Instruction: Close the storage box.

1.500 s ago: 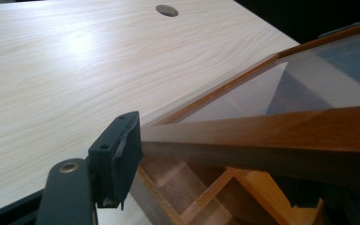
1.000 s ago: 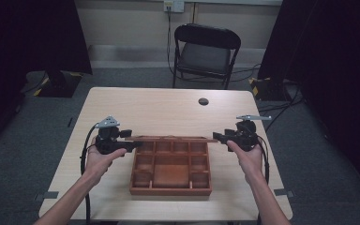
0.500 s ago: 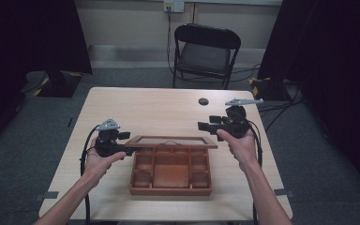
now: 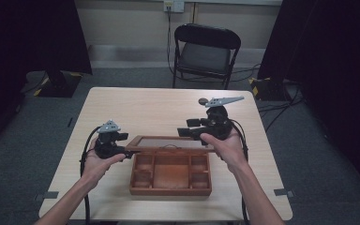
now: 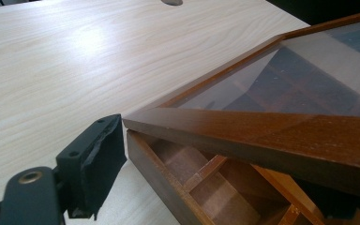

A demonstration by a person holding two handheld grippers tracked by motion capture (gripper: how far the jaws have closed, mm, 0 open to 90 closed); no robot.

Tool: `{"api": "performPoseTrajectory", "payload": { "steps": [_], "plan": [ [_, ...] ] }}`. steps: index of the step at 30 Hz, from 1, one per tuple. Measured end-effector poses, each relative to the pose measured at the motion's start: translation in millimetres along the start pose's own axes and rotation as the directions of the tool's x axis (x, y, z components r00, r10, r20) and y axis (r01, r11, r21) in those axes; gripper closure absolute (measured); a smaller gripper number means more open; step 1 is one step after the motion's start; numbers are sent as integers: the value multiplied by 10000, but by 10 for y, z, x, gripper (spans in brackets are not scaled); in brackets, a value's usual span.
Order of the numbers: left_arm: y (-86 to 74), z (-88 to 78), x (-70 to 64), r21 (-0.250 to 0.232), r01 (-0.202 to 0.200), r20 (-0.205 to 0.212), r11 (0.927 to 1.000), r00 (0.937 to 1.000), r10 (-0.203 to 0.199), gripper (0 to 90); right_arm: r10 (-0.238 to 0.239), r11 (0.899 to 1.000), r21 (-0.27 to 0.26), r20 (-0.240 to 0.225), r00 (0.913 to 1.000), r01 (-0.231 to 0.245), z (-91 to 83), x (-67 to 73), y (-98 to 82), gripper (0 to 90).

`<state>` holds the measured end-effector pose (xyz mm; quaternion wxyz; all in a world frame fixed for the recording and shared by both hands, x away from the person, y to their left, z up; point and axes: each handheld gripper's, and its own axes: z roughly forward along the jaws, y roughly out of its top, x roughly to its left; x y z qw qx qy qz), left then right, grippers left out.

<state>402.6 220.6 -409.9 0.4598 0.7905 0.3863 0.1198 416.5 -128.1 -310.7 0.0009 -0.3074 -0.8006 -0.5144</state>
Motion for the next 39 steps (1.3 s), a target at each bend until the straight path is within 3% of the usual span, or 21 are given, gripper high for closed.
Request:
{"api": "performPoseTrajectory", "payload": {
  "steps": [3, 6, 8, 12, 16, 21, 29, 39],
  "plan": [
    [-8, -2, 1, 12, -50, -2, 10000, 10000, 50, 155, -75, 9992, 382, -599, 9982, 98, 56, 48, -7, 446],
    [-23, 0, 3, 23, 125, 133, 9999, 9998, -126, 155, -294, 9972, 662, -897, 9955, 355, 104, 92, -10, 521],
    [-31, 0, 6, 55, 186, 273, 9998, 9995, -188, 164, -263, 9964, 778, -935, 9953, 336, 135, 113, -16, 566],
    [-34, -16, -11, 72, 22, 107, 10000, 9999, -23, 166, -270, 9931, 1097, -1205, 9923, 404, 213, 175, -16, 664],
    [-56, -10, -3, 98, 154, 188, 9998, 9997, -156, 158, -302, 9860, 1581, -1426, 9893, 528, 289, 202, -39, 710],
    [-64, -13, -3, 180, 195, 150, 9996, 9997, -197, 158, -353, 9832, 1734, -1274, 9912, 573, 328, 208, -58, 723],
    [-71, -8, 0, 233, 179, 193, 9996, 9996, -184, 159, 17, 9818, 1878, -1642, 9864, 296, 319, 171, -104, 757],
    [-82, -1, 13, 329, 199, 198, 9993, 9996, -206, 158, -32, 9766, 2105, -1885, 9821, 436, 349, 175, -141, 810]
  ]
}}
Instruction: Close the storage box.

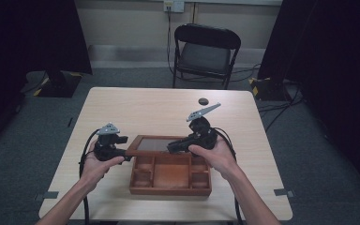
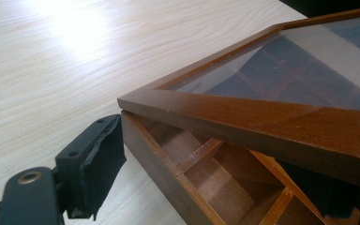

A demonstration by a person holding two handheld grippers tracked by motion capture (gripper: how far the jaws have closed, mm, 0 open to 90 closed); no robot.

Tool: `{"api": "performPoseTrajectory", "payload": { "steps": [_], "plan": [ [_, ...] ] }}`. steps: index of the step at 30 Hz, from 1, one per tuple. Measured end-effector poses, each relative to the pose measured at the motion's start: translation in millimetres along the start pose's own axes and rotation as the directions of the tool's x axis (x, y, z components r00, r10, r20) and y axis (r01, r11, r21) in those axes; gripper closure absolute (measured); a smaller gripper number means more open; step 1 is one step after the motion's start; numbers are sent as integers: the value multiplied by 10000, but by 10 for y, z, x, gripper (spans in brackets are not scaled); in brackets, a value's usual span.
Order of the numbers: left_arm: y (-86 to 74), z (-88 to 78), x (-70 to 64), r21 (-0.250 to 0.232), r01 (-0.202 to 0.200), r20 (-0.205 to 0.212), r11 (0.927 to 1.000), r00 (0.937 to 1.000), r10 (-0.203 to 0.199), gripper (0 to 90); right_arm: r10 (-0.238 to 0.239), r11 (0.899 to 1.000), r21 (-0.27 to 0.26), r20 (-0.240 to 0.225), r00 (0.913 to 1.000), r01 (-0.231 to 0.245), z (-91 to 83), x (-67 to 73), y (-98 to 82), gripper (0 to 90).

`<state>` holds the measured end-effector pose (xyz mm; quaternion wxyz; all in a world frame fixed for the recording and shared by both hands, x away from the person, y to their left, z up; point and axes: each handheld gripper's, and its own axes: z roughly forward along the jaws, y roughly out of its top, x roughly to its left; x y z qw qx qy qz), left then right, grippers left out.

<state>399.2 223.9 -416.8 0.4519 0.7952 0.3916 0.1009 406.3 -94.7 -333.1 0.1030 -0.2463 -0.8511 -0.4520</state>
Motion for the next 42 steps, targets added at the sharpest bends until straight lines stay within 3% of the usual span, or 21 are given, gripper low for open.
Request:
{"api": "performPoseTrajectory", "payload": {
  "steps": [5, 14, 19, 22, 29, 34, 37, 42],
  "plan": [
    [-13, 16, 20, 69, 121, -33, 9999, 9999, -121, 159, 158, 9999, 47, -101, 9998, -158, 17, -6, -16, 816],
    [-20, 44, 68, 330, 159, -4, 9993, 9999, -159, 158, 2, 10000, 81, 45, 10000, -2, 25, 20, -32, 817],
    [-26, 9, 92, 637, -133, -160, 9979, 9998, 143, 164, -40, 9998, 214, 11, 10000, 39, 37, 27, -51, 818],
    [-58, -23, 139, 684, -77, -333, 9976, 9994, 100, 168, -96, 9995, 310, 38, 9999, 95, 56, 43, -69, 818],
    [-139, -118, 298, 527, 542, -539, 9971, 9972, -513, 175, -132, 9992, 382, 28, 9999, 131, 84, 61, -125, 818],
    [-225, -222, 436, 465, 848, -1074, 9953, 9910, -794, 184, -239, 9980, 590, 48, 9997, 236, 122, 82, -174, 818],
    [-277, -240, 487, 417, 1103, -1098, 9930, 9884, -1051, 187, -253, 9975, 656, 4, 9997, 253, 151, 88, -211, 818],
    [-352, -189, 498, 757, 1240, -1094, 9894, 9873, -1154, 192, -348, 9956, 871, -2, 9994, 347, 187, 99, -260, 819]
  ]
}}
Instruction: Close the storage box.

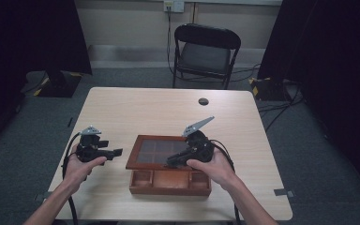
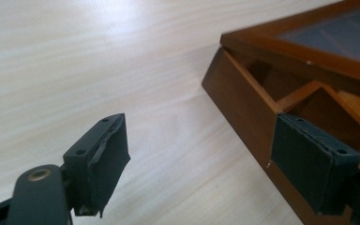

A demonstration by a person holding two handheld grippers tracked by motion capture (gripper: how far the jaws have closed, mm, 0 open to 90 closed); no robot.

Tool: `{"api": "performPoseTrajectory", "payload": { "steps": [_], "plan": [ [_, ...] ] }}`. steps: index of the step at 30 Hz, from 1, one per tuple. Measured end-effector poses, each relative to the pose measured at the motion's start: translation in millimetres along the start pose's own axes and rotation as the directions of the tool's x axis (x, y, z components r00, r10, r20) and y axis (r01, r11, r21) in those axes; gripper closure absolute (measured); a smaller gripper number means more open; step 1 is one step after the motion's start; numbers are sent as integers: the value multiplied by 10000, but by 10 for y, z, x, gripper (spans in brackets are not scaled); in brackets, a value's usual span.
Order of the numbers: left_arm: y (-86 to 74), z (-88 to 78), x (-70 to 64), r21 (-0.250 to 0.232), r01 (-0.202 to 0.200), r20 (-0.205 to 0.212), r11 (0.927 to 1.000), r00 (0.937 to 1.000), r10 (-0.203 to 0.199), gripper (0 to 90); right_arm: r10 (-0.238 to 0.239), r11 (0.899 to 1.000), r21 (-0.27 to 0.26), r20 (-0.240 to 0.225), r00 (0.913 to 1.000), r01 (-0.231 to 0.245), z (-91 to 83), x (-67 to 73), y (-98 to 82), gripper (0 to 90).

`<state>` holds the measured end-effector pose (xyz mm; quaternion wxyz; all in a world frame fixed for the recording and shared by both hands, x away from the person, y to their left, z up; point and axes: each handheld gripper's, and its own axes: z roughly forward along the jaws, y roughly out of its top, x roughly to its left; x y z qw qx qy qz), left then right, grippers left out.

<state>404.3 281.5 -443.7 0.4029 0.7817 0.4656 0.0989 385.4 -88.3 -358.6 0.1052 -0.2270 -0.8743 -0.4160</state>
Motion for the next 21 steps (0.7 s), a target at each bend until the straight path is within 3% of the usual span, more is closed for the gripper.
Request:
{"api": "performPoseTrajectory", "payload": {
  "steps": [3, 14, 21],
  "plan": [
    [-19, 27, -12, 234, 2, 94, 9997, 10000, -4, 196, 18, 9999, 131, -81, 10000, -17, 27, -3, -46, 819],
    [-20, 50, -4, 327, 62, 3, 9994, 10000, -62, 196, -70, 9994, 327, 121, 9999, 66, 61, 18, -167, 816],
    [-16, 62, -6, 336, 38, 74, 9994, 10000, -40, 195, -199, 9970, 757, 330, 9993, 174, 175, 45, -256, 815]
  ]
}}
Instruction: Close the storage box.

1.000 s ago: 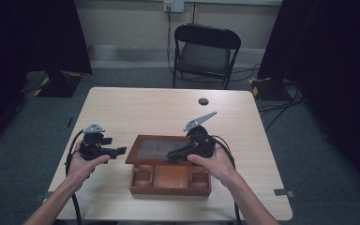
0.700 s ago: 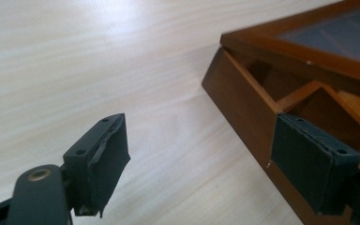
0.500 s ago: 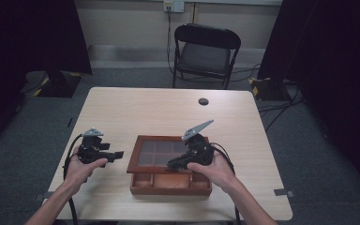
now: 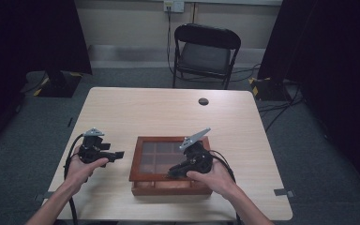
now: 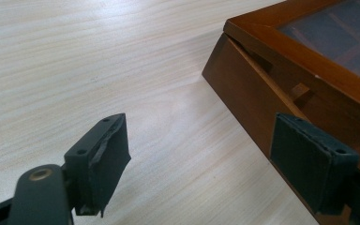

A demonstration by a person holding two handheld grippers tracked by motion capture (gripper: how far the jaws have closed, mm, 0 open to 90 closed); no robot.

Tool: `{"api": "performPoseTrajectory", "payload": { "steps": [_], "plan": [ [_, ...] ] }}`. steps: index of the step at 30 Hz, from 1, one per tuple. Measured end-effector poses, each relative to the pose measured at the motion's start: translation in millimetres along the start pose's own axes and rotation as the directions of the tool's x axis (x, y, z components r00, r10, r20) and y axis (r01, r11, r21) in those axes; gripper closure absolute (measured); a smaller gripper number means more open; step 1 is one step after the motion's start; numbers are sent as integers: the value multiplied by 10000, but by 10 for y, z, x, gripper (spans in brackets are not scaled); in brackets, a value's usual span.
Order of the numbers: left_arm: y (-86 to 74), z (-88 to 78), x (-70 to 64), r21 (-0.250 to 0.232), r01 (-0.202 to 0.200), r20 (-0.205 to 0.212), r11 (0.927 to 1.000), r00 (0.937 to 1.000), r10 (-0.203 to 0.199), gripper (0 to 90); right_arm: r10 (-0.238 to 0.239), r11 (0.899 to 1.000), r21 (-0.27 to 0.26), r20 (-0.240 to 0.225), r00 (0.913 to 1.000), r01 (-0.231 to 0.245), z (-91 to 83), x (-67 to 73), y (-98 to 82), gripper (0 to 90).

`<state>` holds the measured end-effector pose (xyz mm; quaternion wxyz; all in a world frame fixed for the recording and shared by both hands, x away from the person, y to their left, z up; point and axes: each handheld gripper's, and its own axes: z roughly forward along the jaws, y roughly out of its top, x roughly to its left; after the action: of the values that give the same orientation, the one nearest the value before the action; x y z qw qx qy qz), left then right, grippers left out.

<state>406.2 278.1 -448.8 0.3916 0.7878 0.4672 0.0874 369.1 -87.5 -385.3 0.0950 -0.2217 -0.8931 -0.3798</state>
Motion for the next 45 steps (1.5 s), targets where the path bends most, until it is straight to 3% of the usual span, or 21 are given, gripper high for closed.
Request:
{"api": "performPoseTrajectory", "payload": {
  "steps": [6, 18, 24, 28, 33, 36, 37, 41, 42, 43, 45],
  "plan": [
    [2, -7, -3, -107, -142, -38, 9998, 9999, 141, 195, 157, 9998, 143, -195, 9997, -154, 103, -41, -91, 815],
    [5, -17, 11, -153, -78, -143, 9999, 9999, 76, 195, 315, 9966, 753, 91, 9995, -321, 317, -55, -227, 816],
    [0, -1, 27, -10, -66, 37, 10000, 10000, 66, 195, 387, 9978, 531, 23, 9992, -387, 325, -62, -253, 813],
    [0, 6, 21, 70, -115, 57, 9999, 9999, 114, 190, 827, 9966, 6, 196, 9964, -828, 280, -99, -265, 684],
    [5, -8, 58, 79, -69, 22, 9999, 10000, 69, 190, 1113, 9865, -1260, 485, 9926, -1045, 42, -157, -235, 567],
    [-4, -28, 113, 34, 121, -151, 9999, 9998, -120, 189, 1428, 9748, -1876, 1072, 9839, -1210, -121, -195, -233, 485],
    [-8, -30, 126, 41, 157, -173, 9999, 9997, -156, 189, 1608, 9685, -2128, 1387, 9772, -1291, -186, -214, -250, 457],
    [-17, -54, 159, -22, 195, -374, 9998, 9991, -196, 189, 2115, 9540, -2505, 1730, 9619, -1647, -312, -280, -329, 429],
    [-19, -57, 167, 9, 211, -407, 9998, 9989, -211, 189, 2477, 9439, -2743, 2208, 9433, -1837, -417, -345, -415, 379],
    [-20, -57, 169, 65, 184, -426, 9998, 9989, -181, 189, 2570, 9415, -2778, 2255, 9397, -1908, -439, -359, -434, 367],
    [-19, -67, 158, 128, 177, -446, 9998, 9989, -171, 189, 2928, 9309, -2974, 2612, 9198, -2119, -523, -413, -518, 335]
  ]
}}
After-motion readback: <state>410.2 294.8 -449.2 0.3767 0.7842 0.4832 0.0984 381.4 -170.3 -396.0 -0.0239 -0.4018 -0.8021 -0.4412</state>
